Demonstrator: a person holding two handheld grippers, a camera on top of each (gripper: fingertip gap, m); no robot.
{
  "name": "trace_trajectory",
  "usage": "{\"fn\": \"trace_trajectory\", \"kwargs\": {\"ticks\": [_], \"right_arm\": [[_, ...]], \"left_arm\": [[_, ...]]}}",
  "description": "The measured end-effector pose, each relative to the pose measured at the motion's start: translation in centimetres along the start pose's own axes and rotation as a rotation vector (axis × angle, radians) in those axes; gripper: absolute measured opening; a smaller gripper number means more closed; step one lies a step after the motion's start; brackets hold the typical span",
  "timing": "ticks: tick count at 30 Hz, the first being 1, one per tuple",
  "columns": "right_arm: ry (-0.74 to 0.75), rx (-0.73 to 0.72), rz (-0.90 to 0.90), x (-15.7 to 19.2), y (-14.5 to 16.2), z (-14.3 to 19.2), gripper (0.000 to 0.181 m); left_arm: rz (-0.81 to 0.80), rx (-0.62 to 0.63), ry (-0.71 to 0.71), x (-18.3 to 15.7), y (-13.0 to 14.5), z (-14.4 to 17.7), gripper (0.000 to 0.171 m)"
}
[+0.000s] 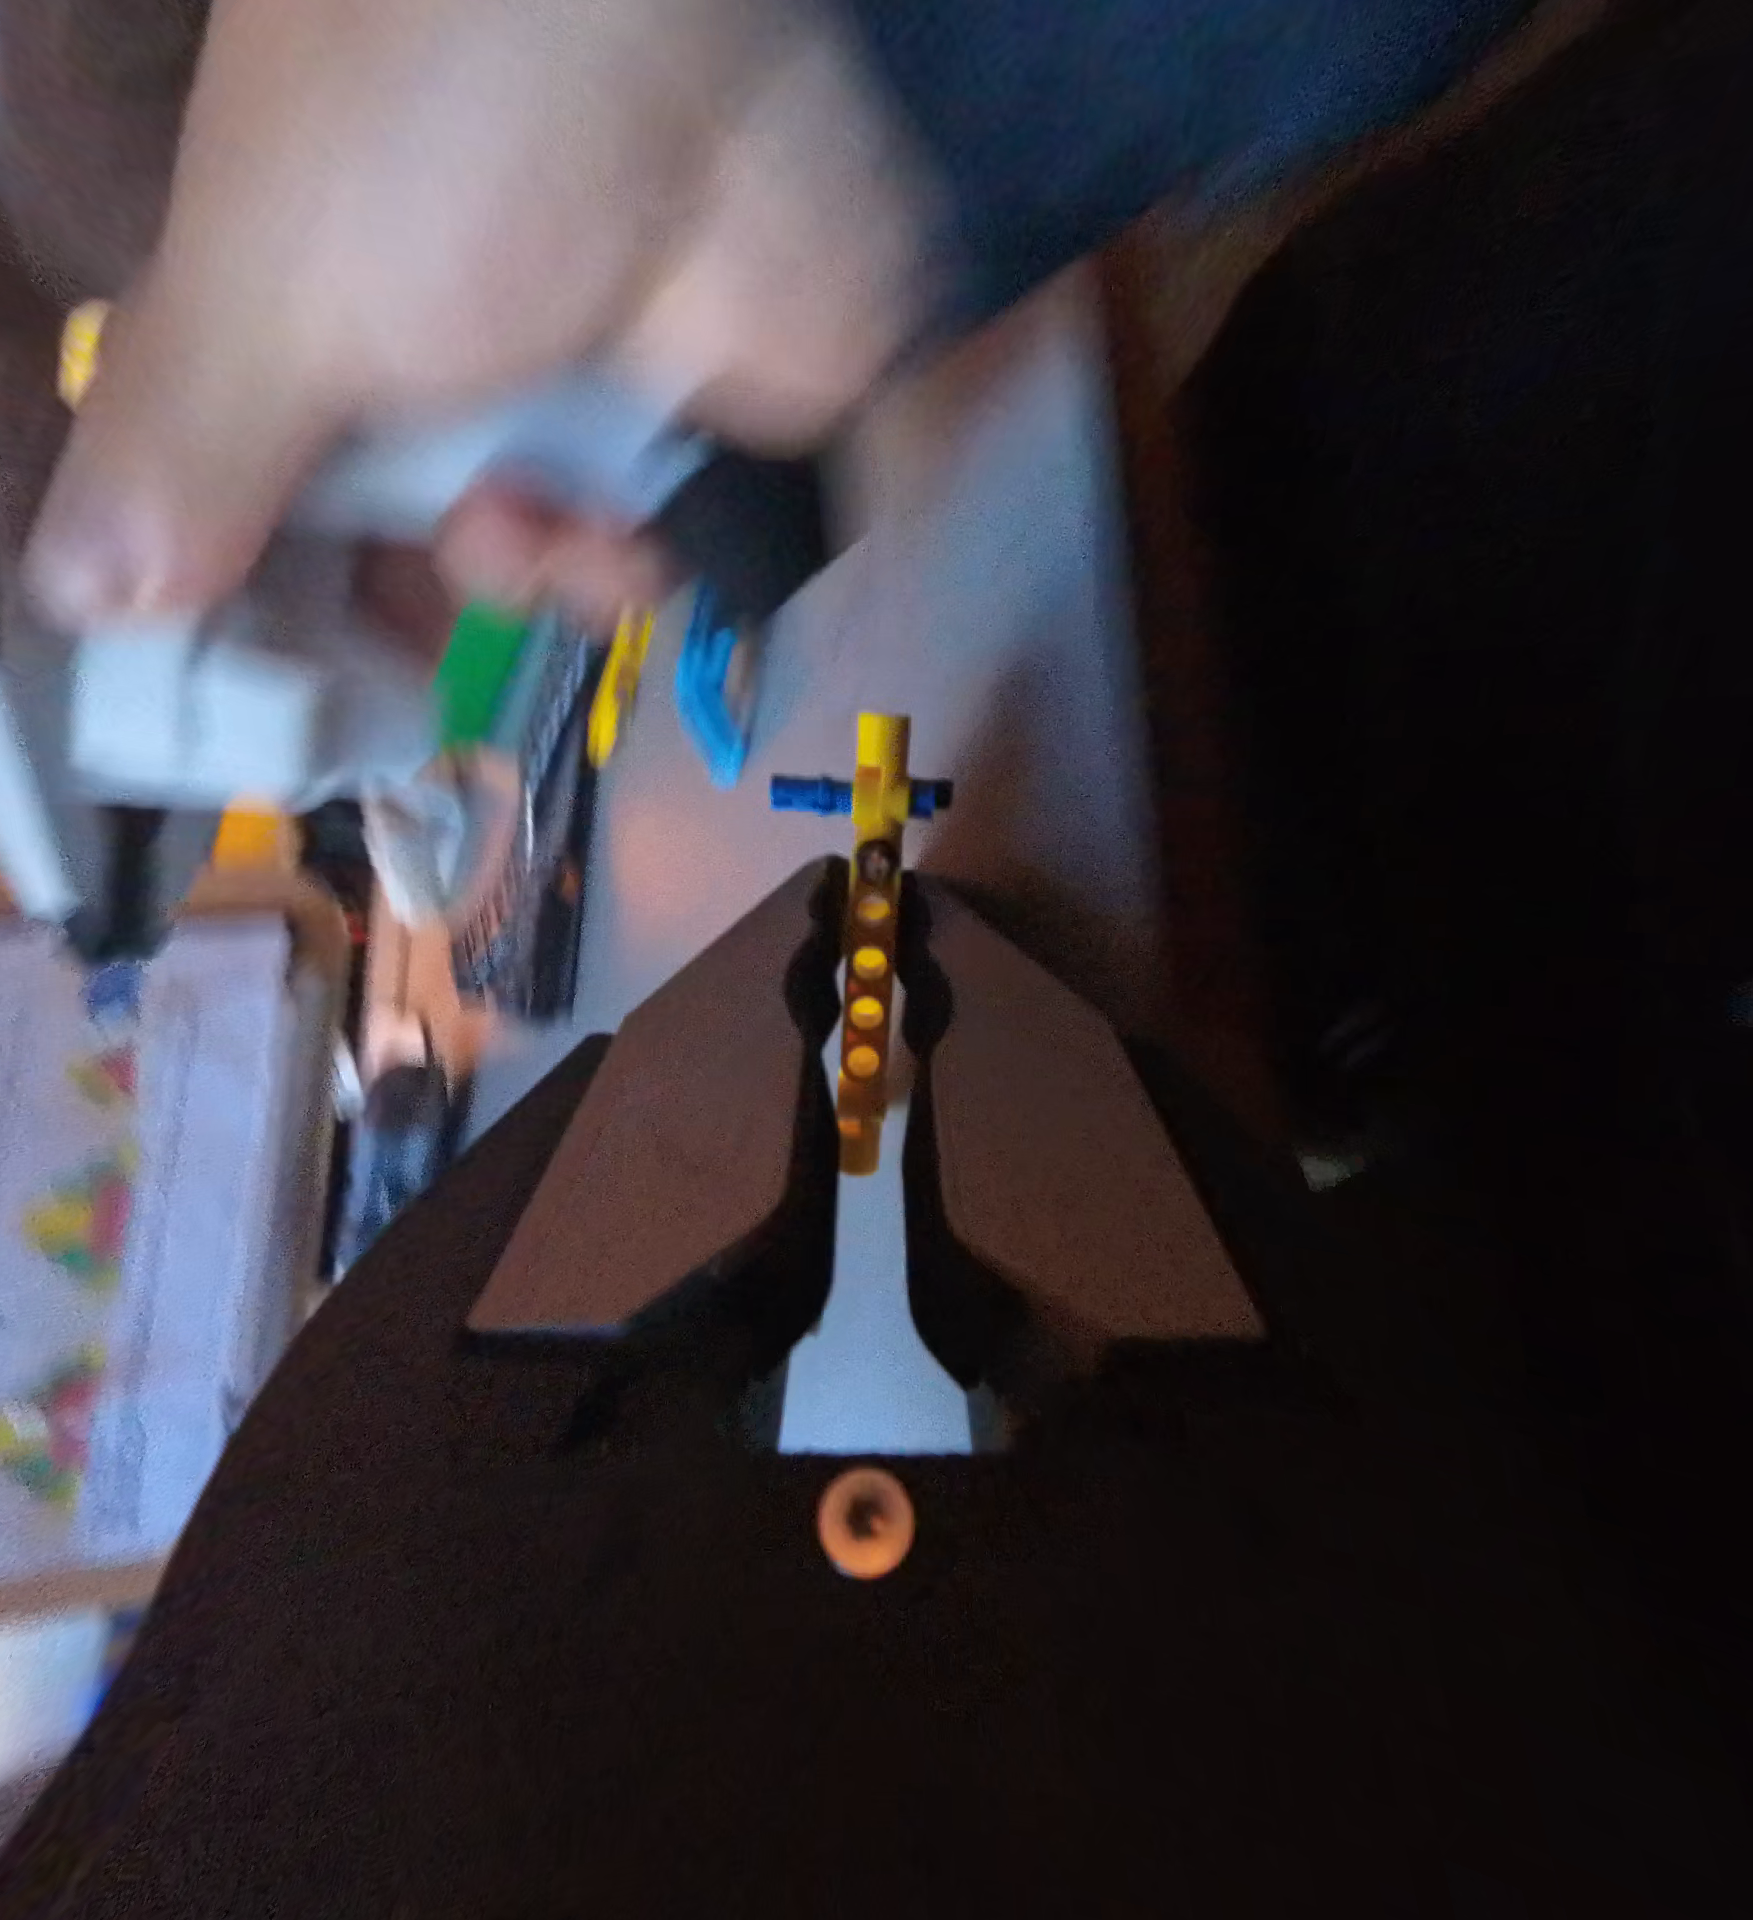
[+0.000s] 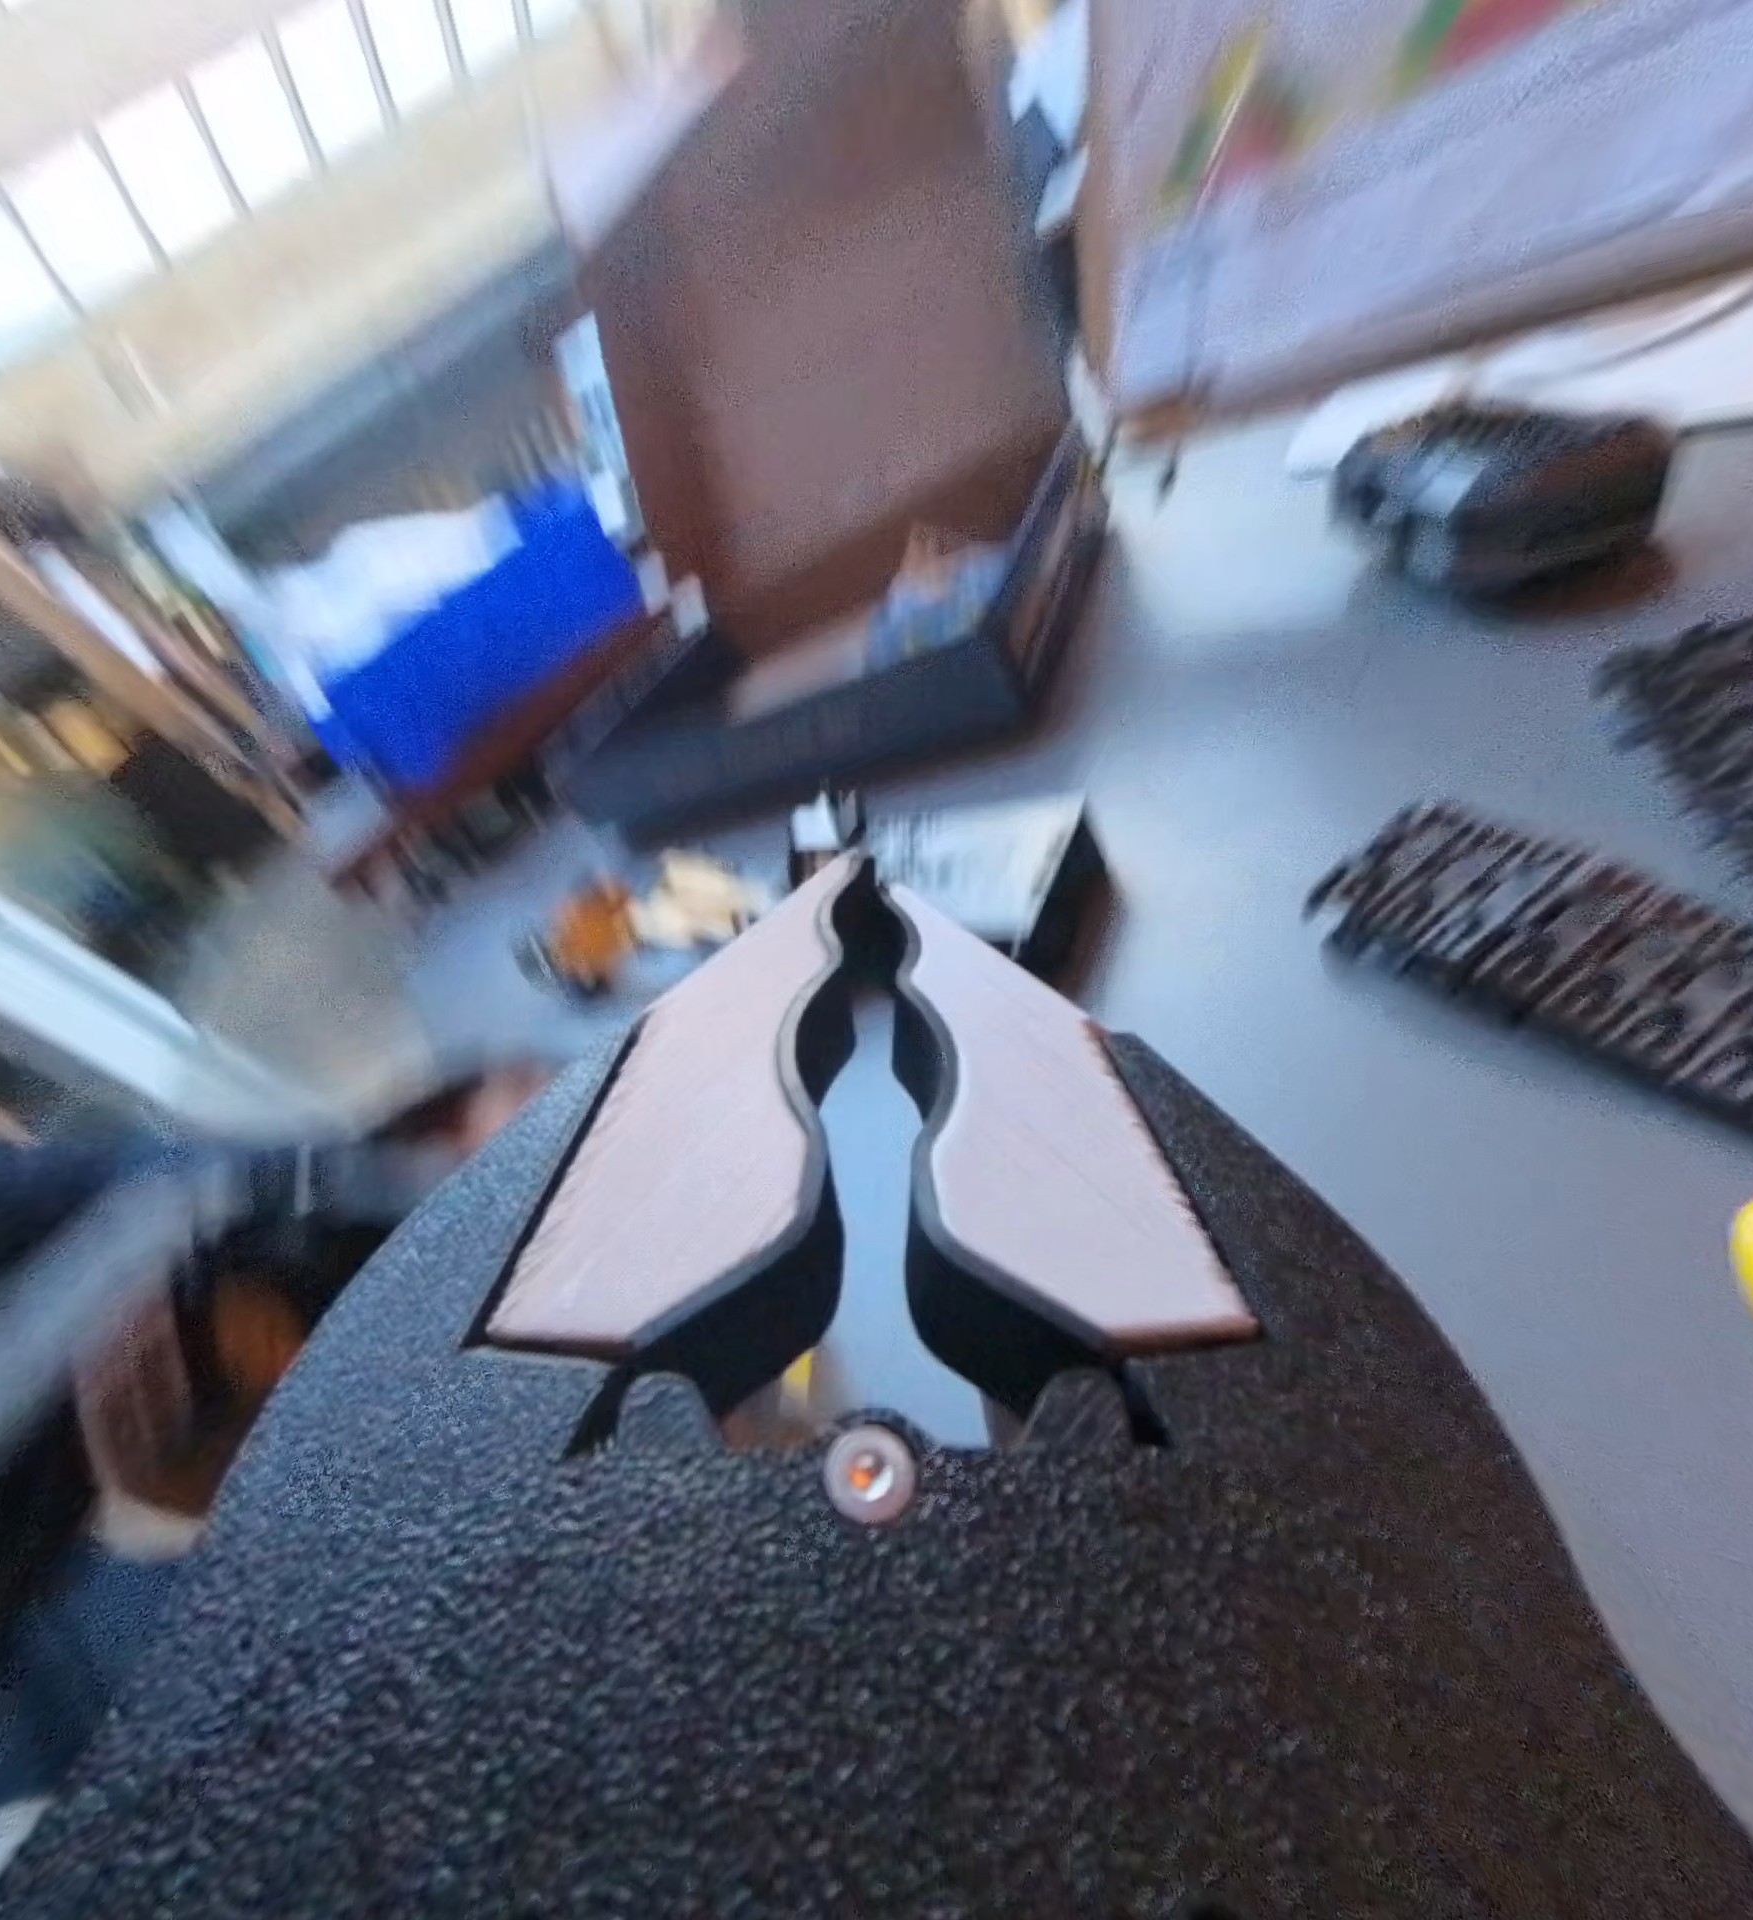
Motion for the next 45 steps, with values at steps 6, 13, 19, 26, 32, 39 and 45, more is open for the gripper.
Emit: {"fn": "trace_trajectory", "kwargs": {"ticks": [6,13,19,26,32,39,45], "right_arm": [[-0.037,0.119,0.087,-0.7,-2.6,0.6,0.0],[-0.103,0.205,0.043,-0.3,0.1,3.1,0.0],[-0.097,0.421,0.129,1.9,2.8,4.2,0.016],[-0.064,0.539,0.192,2.6,5.0,3.1,0.012],[-0.09,0.504,0.076,2.3,5.6,2.7,0.003],[-0.04,0.499,0.147,2.6,5.7,2.4,0.003],[-0.041,0.445,0.117,2.3,5.8,2.3,0.0]], "left_arm": [[0.132,0.041,0.007,0.5,-1.1,-0.8,0.005],[0.214,0.121,-0.079,3.3,1.1,-1.4,0.006],[0.171,0.13,-0.118,3.3,1.2,-1.5,0.006],[0.182,0.133,-0.13,3.5,1.3,-1.4,0.006],[0.171,0.16,-0.143,3.6,1.5,-1.5,0.006],[0.173,0.174,-0.144,3.6,1.5,-1.5,0.006],[0.165,0.168,-0.149,3.8,1.7,-1.7,0.006]]}}
Point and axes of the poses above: each gripper's, where its closed fingertips meet, z back along the fingers, y out of its underside, x = y × z across the jaws, the point moved 9 cm from there along z, back along the fingers, and after that the axes turned 10 degrees about z, right-handed, at the moved point
